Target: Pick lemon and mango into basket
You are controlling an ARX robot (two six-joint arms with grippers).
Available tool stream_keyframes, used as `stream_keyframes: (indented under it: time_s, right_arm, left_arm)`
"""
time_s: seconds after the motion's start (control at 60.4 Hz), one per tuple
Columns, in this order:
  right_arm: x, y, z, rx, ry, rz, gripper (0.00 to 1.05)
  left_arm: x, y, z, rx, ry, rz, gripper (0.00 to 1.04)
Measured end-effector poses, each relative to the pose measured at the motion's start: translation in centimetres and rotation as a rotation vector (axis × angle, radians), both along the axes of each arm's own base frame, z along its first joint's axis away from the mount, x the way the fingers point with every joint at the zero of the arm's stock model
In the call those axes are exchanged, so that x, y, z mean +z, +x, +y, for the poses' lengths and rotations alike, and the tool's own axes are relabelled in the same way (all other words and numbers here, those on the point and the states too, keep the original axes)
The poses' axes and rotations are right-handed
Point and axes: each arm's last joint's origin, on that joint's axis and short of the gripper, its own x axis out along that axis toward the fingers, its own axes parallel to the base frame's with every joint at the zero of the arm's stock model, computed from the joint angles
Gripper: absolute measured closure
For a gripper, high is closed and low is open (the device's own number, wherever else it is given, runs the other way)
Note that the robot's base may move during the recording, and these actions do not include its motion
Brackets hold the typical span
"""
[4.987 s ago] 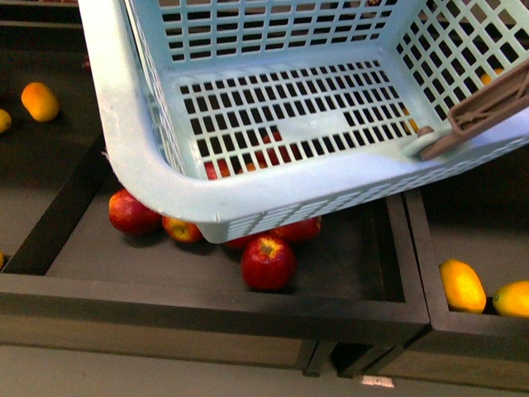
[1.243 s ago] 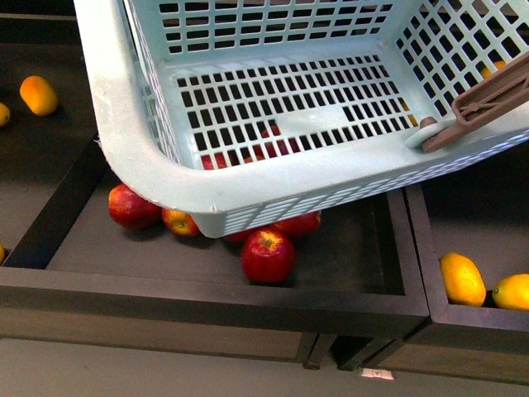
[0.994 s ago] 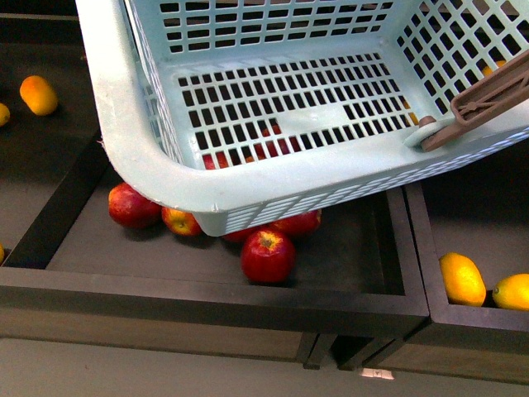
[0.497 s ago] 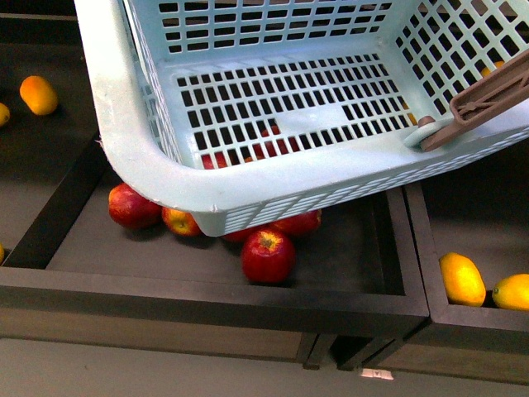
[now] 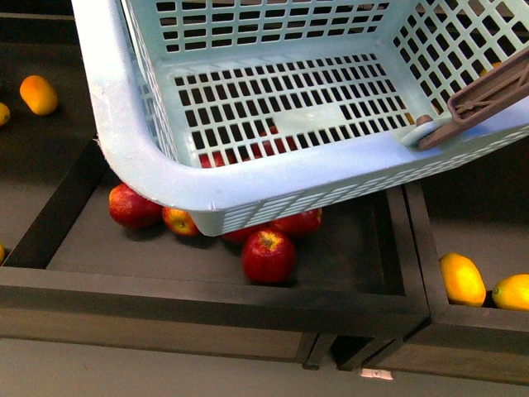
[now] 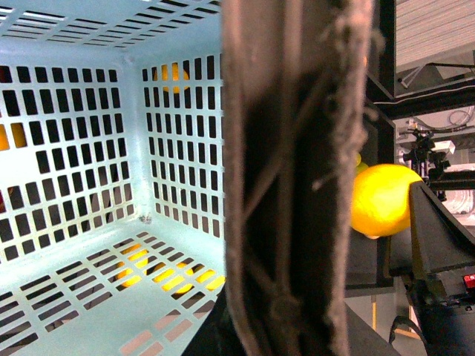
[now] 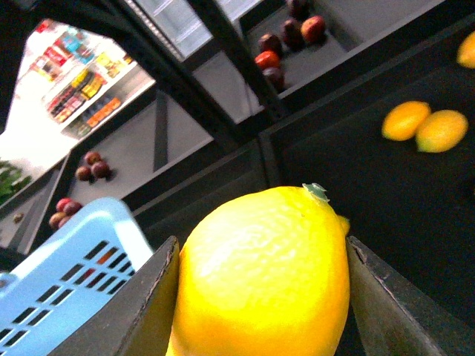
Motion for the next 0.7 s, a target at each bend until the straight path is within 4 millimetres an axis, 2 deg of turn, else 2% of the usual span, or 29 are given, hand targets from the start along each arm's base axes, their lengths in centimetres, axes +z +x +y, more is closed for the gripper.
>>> stream_keyframes:
  time_s: [0.199, 0.348, 0.414, 0.547, 0.597, 0.63, 0.696]
  right_arm:
    - [-0.7, 1.2, 5.5, 0.118, -0.04, 0.022, 0.49]
    - [-1.3, 1.3, 8.1, 0.191, -0.067, 0.036, 0.49]
    - [-1.7, 1.2, 8.6, 0.197, -0.086, 0.045, 0.44]
    - [-2.6, 1.1, 8.8, 0.192, -0.093, 0.068, 0.23]
    - [-3.0, 0.9, 8.5, 0.173, -0.094, 0.069, 0.11]
    - [-3.1, 0.7, 8.3, 0.155, -0.097, 0.065, 0.07]
    - [-3.2, 0.2, 7.7, 0.118, -0.101, 0.053, 0.09]
  left_arm:
    - [0.0, 0.0, 0.0, -0.002, -0.001, 0.001, 1.0]
    - [0.0, 0.0, 0.0, -0.001, -0.001, 0.001, 1.0]
    - [0.0, 0.0, 0.0, -0.001, -0.001, 0.001, 1.0]
    - [0.0, 0.0, 0.0, -0.001, 0.0, 0.0, 1.0]
    - [0.0, 0.0, 0.0, -0.001, 0.0, 0.0, 1.0]
    - [0.0, 0.0, 0.0, -0.002, 0.0, 0.0, 1.0]
    - [0.0, 0.0, 0.0, -0.003, 0.0, 0.001, 1.0]
